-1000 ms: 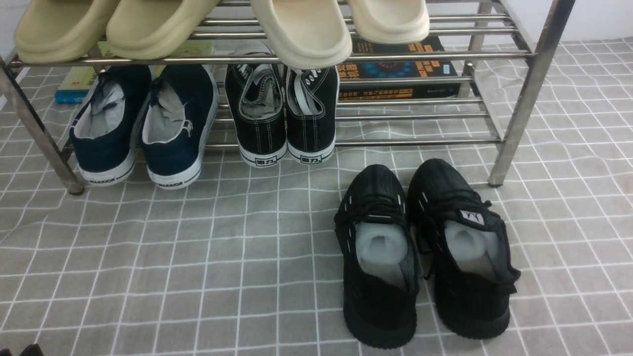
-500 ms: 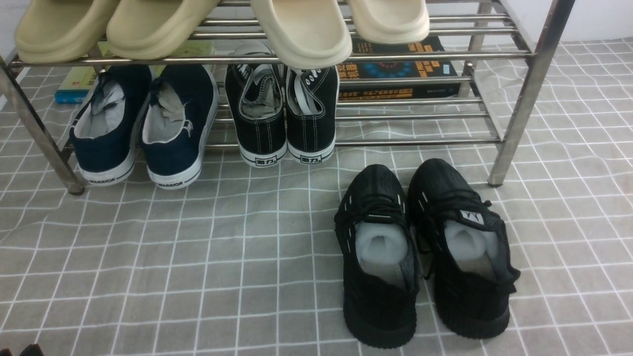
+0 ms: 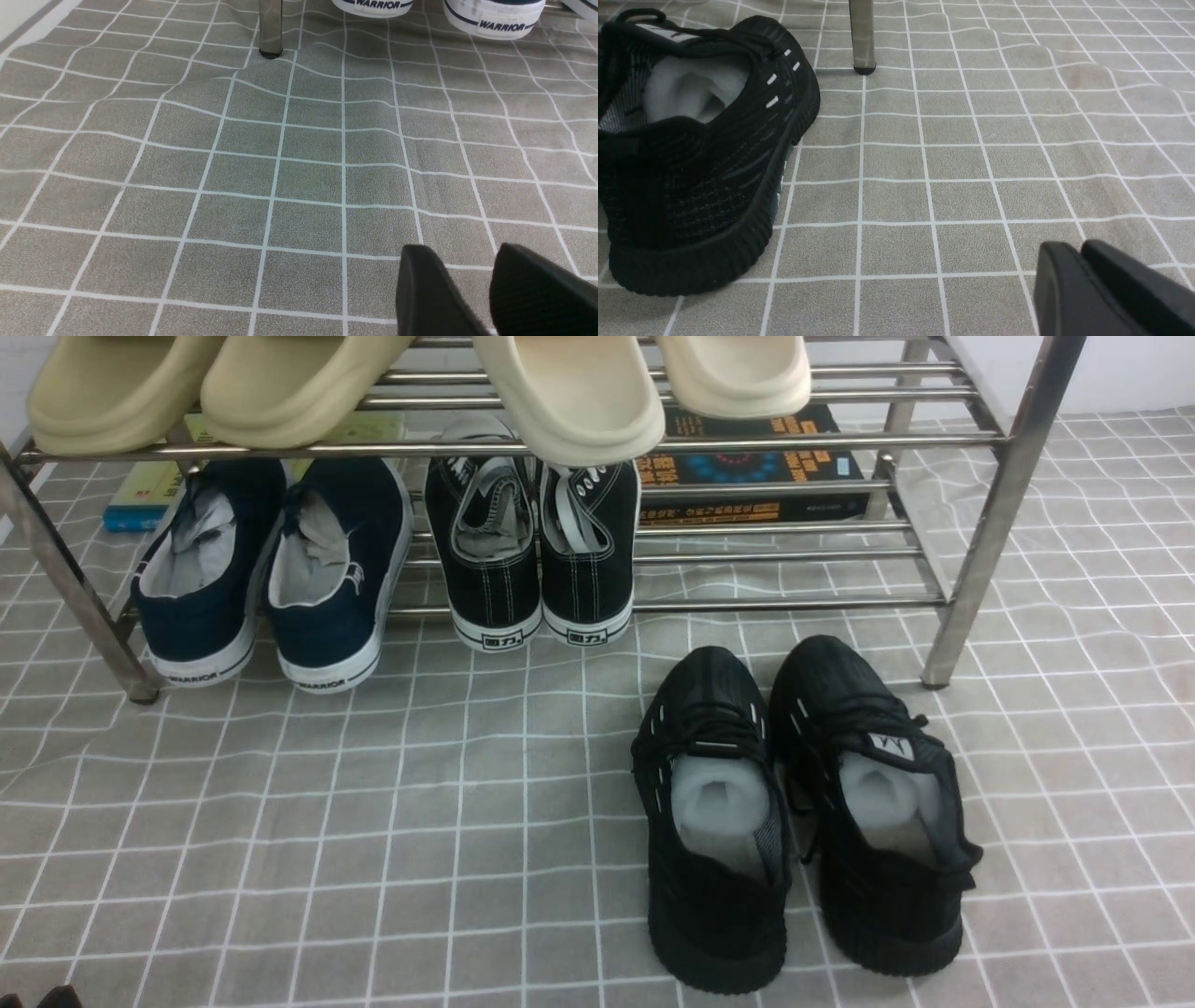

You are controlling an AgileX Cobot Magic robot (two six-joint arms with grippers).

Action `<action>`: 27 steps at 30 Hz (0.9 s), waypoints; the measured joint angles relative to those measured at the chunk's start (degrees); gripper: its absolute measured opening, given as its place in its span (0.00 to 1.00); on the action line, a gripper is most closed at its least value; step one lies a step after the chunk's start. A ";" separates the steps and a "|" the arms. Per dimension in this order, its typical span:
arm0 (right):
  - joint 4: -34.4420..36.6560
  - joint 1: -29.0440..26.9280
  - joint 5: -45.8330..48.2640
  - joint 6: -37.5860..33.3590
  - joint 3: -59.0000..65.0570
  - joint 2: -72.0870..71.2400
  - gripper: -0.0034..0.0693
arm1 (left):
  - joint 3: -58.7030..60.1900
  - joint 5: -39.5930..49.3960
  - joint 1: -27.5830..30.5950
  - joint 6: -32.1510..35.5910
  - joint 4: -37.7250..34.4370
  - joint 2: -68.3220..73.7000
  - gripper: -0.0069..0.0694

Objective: Take the shoes off the shelf with your hand from the grey coffee tablecloth.

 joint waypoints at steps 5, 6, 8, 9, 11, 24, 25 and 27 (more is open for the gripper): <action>-0.06 0.00 0.00 0.00 0.00 0.00 0.16 | 0.00 0.00 0.00 0.00 0.00 0.00 0.41; -0.06 0.03 0.00 0.00 0.00 0.00 0.16 | 0.00 0.00 0.00 0.00 0.00 0.00 0.41; -0.11 0.03 0.00 0.03 0.00 0.00 0.16 | 0.00 0.00 0.00 0.00 0.00 0.00 0.41; -0.11 0.03 0.00 0.03 0.00 0.00 0.16 | 0.00 0.00 0.00 0.00 0.00 0.00 0.41; -0.11 0.03 0.00 0.03 0.00 0.00 0.16 | 0.00 0.00 0.00 0.00 0.00 0.00 0.41; -0.11 0.03 0.00 0.03 0.00 0.00 0.18 | 0.00 0.00 0.00 0.00 0.00 0.00 0.41; -0.11 0.03 0.00 0.03 0.00 0.00 0.18 | 0.00 0.00 0.00 0.00 0.00 0.00 0.41; -0.11 0.00 0.00 0.03 0.00 0.00 0.19 | 0.00 0.00 0.00 0.00 0.00 0.00 0.41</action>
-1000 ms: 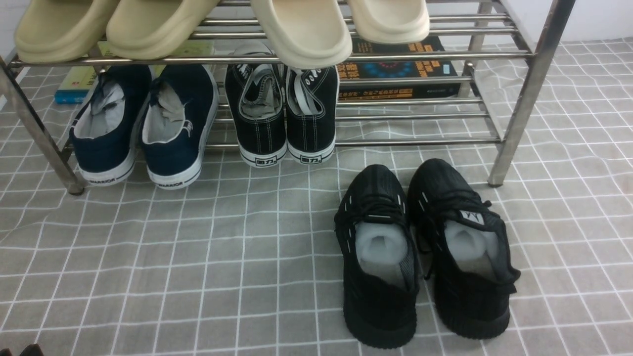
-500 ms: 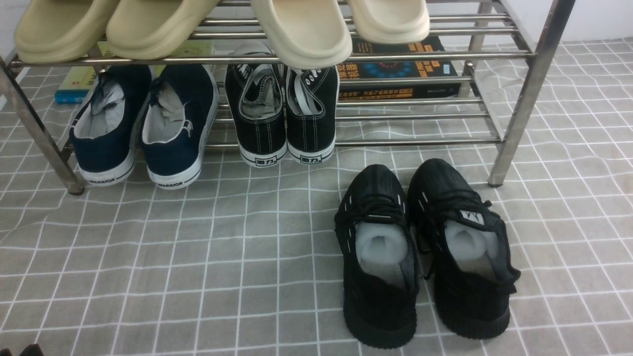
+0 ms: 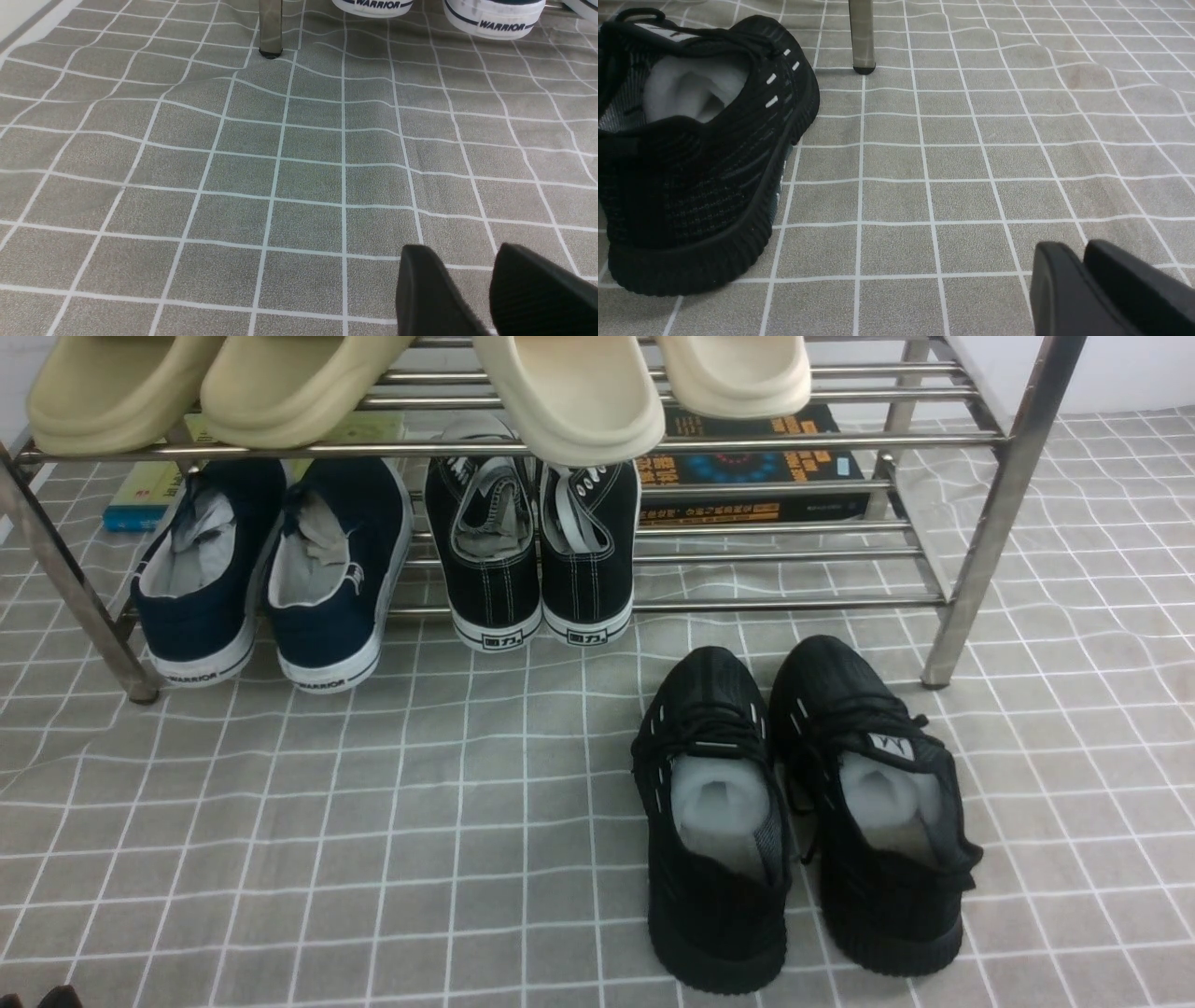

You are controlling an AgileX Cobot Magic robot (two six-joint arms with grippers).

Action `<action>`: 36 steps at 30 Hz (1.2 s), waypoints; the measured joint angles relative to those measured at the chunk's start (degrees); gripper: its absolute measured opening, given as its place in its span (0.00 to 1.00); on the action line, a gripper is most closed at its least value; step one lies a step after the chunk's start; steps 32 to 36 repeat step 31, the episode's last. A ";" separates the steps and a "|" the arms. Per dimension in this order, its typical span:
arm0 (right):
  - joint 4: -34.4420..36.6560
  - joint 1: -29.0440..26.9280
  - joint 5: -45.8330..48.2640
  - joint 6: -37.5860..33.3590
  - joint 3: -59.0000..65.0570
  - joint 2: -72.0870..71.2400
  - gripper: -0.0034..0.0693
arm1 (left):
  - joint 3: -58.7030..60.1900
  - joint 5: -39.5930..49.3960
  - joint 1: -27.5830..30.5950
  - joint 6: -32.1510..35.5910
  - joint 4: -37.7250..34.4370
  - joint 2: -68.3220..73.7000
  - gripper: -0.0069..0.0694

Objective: Take the shoes off the shelf with your hand from the grey coffee tablecloth.

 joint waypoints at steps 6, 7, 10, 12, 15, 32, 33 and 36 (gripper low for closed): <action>0.00 0.00 0.00 0.00 0.00 0.00 0.20 | 0.00 0.00 0.00 0.00 0.00 0.00 0.41; 0.00 0.00 0.00 0.00 0.00 0.00 0.20 | 0.00 0.00 0.00 0.00 0.00 0.00 0.41; 0.00 0.00 0.00 0.05 0.00 0.00 0.21 | 0.00 0.00 0.00 0.00 0.00 0.00 0.41; 0.00 0.00 0.00 0.05 0.00 0.00 0.21 | 0.00 0.00 0.00 0.00 0.00 0.00 0.41; 0.00 0.00 0.00 0.05 0.00 0.00 0.22 | 0.00 0.00 0.00 0.00 0.00 0.00 0.41; 0.00 0.00 0.00 0.05 0.00 0.00 0.24 | 0.00 0.00 0.00 0.00 0.00 0.00 0.41; 0.00 0.00 0.00 0.05 0.00 0.00 0.24 | 0.00 0.00 0.00 0.00 0.00 0.00 0.41; 0.00 0.00 0.00 0.05 0.00 0.00 0.24 | 0.00 0.00 0.00 0.00 0.00 0.00 0.41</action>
